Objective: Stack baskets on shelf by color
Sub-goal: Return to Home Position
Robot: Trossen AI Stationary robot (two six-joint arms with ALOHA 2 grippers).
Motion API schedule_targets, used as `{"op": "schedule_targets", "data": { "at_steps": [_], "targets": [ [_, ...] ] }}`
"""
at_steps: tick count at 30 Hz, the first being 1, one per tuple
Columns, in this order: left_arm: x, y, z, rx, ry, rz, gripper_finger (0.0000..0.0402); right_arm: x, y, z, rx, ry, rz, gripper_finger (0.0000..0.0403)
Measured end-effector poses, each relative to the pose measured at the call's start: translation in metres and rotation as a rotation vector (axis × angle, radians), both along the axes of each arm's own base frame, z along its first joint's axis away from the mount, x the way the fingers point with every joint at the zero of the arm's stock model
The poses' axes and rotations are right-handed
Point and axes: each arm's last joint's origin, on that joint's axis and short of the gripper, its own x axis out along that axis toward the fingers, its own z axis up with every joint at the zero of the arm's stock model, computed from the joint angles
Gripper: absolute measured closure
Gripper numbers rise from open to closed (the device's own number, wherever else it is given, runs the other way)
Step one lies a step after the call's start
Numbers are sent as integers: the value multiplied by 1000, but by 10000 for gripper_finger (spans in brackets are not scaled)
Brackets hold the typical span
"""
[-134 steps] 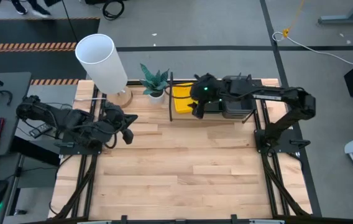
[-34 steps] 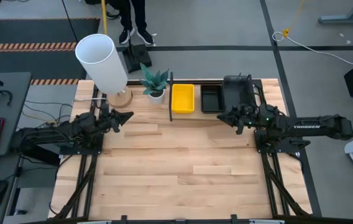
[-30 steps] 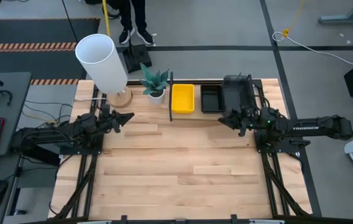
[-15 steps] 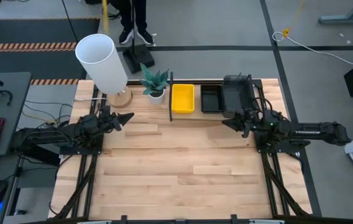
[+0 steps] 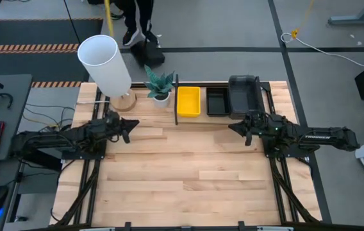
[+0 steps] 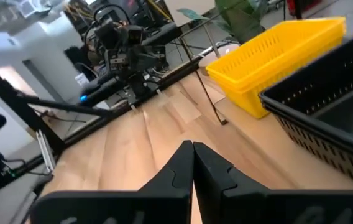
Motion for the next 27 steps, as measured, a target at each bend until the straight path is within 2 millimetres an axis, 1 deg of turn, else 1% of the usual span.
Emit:
{"op": "schedule_targets", "data": {
  "at_steps": [3,9,19,27],
  "targets": [
    [0,0,2,25,-6,-3,369,0,0,0,-39,6,8,390],
    [0,0,1,18,-7,-2,379,0,0,1,-30,-6,14,390],
    [0,0,2,22,-6,-3,366,0,0,2,-29,-11,14,389],
    [0,0,2,22,-8,-3,376,0,0,2,-29,-10,14,389]
  ]
}}
